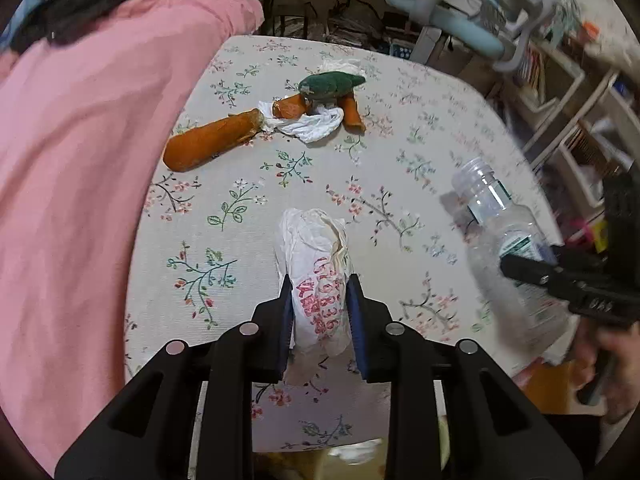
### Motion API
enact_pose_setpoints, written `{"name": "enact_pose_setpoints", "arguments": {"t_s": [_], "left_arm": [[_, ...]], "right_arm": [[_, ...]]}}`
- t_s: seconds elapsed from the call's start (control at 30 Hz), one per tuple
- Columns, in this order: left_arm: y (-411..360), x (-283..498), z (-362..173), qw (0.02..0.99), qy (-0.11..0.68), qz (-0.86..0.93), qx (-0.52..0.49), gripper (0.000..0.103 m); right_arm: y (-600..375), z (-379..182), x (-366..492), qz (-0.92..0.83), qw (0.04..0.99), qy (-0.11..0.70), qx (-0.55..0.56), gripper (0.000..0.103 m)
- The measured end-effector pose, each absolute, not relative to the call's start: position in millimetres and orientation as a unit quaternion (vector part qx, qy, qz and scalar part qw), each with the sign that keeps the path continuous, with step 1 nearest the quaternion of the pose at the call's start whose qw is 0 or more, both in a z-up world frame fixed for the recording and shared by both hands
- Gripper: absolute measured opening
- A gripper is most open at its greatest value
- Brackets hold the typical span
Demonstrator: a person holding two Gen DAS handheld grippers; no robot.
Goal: Collect trash
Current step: 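Grasp the white plastic bag with the left gripper while the right gripper grasps the clear bottle, then carry bag and bottle to the yellow bin and open the right gripper over it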
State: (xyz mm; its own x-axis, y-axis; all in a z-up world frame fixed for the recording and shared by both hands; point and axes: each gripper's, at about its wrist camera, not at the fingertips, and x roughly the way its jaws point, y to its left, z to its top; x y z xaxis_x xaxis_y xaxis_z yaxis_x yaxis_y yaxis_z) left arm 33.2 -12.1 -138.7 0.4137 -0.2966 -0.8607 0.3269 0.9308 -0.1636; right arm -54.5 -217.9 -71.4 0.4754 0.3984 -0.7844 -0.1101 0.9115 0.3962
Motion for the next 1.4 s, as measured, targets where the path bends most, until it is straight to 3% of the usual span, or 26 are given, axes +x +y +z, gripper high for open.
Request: {"name": "enact_pose_setpoints", "arguments": {"t_s": [0.47,0.73,0.9,1.07,1.1,1.13,1.17,1.23,1.4], "left_arm": [[-42.6,21.0,-132.4,0.856,0.477,-0.164,0.112,0.042],[-51.9,20.3,-133.7,0.860,0.464,-0.154,0.146,0.059],[-53.7,20.6,-134.7,0.859,0.465,-0.153,0.150,0.062],[-53.9,22.5,-138.4,0.857,0.471,-0.151,0.146,0.062],[-51.8,23.9,-139.0,0.856,0.474,-0.152,0.137,0.057],[-50.5,24.7,-139.7,0.855,0.477,-0.156,0.128,0.039],[-49.5,26.2,-141.1,0.852,0.483,-0.160,0.120,0.035],[-44.2,27.2,-140.7,0.853,0.486,-0.166,0.091,0.028],[-31.1,19.0,-123.6,0.865,0.465,-0.187,0.015,0.025]], "right_arm": [[-215.8,-71.9,-65.9,0.123,0.866,0.481,0.063,0.056],[-207.9,-78.4,-66.5,0.115,0.866,0.487,0.015,0.067],[-206.4,-76.2,-67.4,0.107,0.870,0.482,0.001,0.069],[-202.9,-77.1,-66.8,0.092,0.869,0.487,-0.016,0.069],[-203.0,-78.0,-66.5,0.095,0.867,0.490,-0.014,0.058],[-204.4,-78.4,-66.3,0.091,0.865,0.493,-0.010,0.056],[-205.5,-77.9,-66.5,0.091,0.865,0.494,-0.005,0.056],[-208.9,-76.5,-67.5,0.097,0.864,0.494,0.017,0.055],[-221.8,-67.3,-73.7,0.122,0.864,0.476,0.109,0.055]]}}
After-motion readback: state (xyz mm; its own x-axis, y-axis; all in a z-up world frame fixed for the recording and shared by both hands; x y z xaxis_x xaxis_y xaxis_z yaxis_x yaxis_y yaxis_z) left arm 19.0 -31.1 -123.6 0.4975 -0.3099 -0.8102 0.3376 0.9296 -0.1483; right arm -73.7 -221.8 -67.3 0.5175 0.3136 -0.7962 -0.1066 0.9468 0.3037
